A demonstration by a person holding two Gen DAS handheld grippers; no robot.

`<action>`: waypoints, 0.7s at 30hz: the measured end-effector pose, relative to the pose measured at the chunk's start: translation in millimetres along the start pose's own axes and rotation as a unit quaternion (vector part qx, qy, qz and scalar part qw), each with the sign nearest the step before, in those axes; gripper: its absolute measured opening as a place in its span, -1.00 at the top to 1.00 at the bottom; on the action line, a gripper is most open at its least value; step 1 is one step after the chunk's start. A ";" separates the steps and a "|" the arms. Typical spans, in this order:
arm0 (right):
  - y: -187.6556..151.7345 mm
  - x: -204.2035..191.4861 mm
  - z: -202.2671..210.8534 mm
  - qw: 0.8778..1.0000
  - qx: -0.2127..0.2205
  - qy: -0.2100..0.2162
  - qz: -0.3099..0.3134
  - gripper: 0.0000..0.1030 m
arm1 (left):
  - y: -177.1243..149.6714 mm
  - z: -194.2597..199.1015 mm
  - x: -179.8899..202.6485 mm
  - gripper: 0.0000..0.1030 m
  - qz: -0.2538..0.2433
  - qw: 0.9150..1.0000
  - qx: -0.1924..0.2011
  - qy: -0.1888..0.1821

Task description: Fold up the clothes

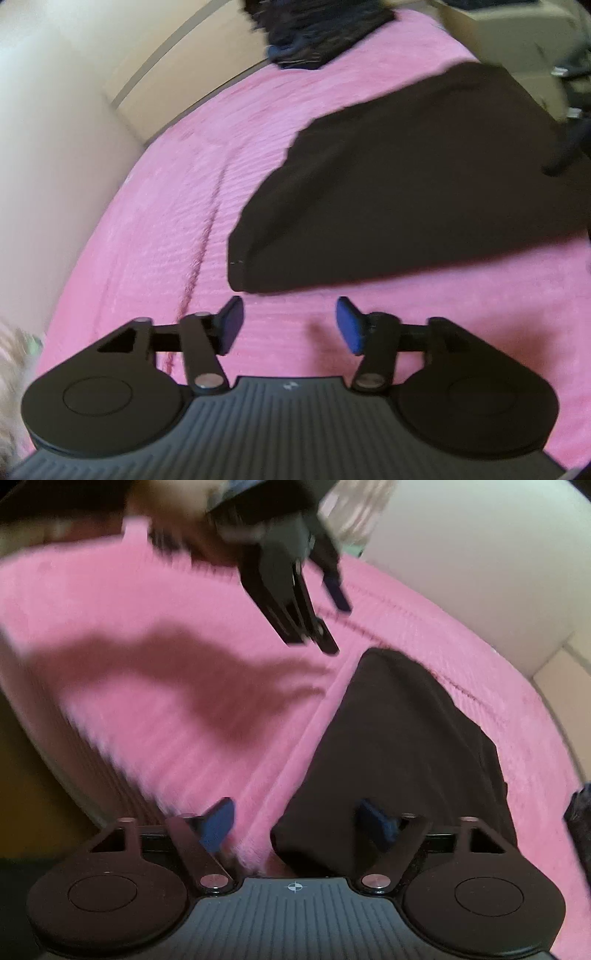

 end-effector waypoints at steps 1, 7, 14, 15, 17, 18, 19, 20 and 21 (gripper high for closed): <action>-1.5 -2.8 -6.9 1.000 -0.010 -0.014 0.019 -0.16 | -2.8 1.3 7.3 -0.14 -0.027 1.000 0.004 0.002; -7.0 5.5 -8.8 0.998 -0.016 -0.040 0.042 0.56 | -10.9 -23.8 41.0 -0.46 -0.194 0.980 0.033 0.029; -1.6 39.2 35.9 0.999 0.015 -0.024 -0.038 0.60 | -9.2 -70.6 50.4 -0.50 -0.352 0.929 0.096 0.061; -1.6 40.7 40.2 0.999 0.017 -0.025 -0.042 0.61 | -8.4 -74.3 48.2 -0.46 -0.362 0.925 0.100 0.061; -1.9 43.3 47.8 0.998 0.021 -0.030 -0.046 0.61 | -5.7 -81.7 45.2 -0.01 -0.383 0.916 0.106 0.055; -1.9 45.0 50.6 0.998 0.023 -0.033 -0.045 0.62 | -4.4 -84.8 45.5 0.47 -0.391 0.913 0.103 0.049; -2.0 46.6 53.5 0.998 0.025 -0.036 -0.044 0.62 | -3.1 -87.8 45.9 0.71 -0.400 0.910 0.099 0.043; -1.6 50.9 55.8 0.998 0.027 -0.041 -0.046 0.63 | -2.0 -87.8 43.1 0.72 -0.398 0.911 0.099 0.039; -0.5 57.6 57.9 0.997 0.031 -0.045 -0.049 0.63 | -0.8 -87.8 40.2 0.75 -0.397 0.912 0.099 0.035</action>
Point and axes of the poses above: each gripper's, at about its wrist camera, not at the fingertips, and z roughly against the way its jaws point, x to its right, y to its top, the point moved 1 cm from there along -z, roughly the way its jaws point, and after that the axes turned 7 degrees about -z, right-handed, at the moved point
